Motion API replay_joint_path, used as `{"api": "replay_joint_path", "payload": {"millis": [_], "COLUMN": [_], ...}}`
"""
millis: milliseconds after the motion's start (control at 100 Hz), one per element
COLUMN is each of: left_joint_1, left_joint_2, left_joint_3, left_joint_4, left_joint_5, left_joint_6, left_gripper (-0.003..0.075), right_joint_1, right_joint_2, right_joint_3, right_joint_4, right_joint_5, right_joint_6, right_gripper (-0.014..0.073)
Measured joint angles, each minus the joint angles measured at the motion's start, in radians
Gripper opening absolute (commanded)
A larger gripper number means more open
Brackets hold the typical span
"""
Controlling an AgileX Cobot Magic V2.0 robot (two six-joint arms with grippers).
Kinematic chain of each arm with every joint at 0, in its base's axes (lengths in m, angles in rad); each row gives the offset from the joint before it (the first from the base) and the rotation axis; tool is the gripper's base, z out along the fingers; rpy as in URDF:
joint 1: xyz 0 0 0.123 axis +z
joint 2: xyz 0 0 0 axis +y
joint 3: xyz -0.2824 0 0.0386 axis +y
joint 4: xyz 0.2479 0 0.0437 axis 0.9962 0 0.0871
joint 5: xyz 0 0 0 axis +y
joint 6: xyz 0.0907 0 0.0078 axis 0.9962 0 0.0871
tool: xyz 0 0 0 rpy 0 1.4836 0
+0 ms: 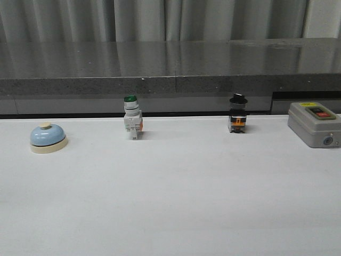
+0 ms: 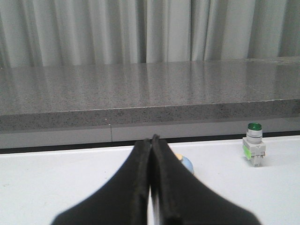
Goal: Place and press bell with both arms
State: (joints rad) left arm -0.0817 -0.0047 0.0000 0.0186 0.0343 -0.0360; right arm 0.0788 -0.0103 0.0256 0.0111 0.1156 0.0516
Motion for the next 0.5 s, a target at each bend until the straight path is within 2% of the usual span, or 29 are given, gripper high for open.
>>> {"api": "replay_joint_path", "payload": {"millis": [350,500], "left_joint_1": [0.000,0.000], "left_joint_2": [0.000,0.000], "left_joint_3": [0.000,-0.002], "left_joint_4": [0.000,-0.049], "left_joint_5": [0.000,0.024], "left_joint_6": [0.000,0.000], "left_gripper": [-0.0020,-0.0020], "right_joint_1": [0.000,0.000], "right_joint_2": [0.000,0.000], "right_joint_3": [0.000,0.000], "right_joint_4": [0.000,0.000], "right_joint_5": [0.000,0.000], "right_joint_6": [0.000,0.000], "right_gripper": [-0.0060,-0.0060]}}
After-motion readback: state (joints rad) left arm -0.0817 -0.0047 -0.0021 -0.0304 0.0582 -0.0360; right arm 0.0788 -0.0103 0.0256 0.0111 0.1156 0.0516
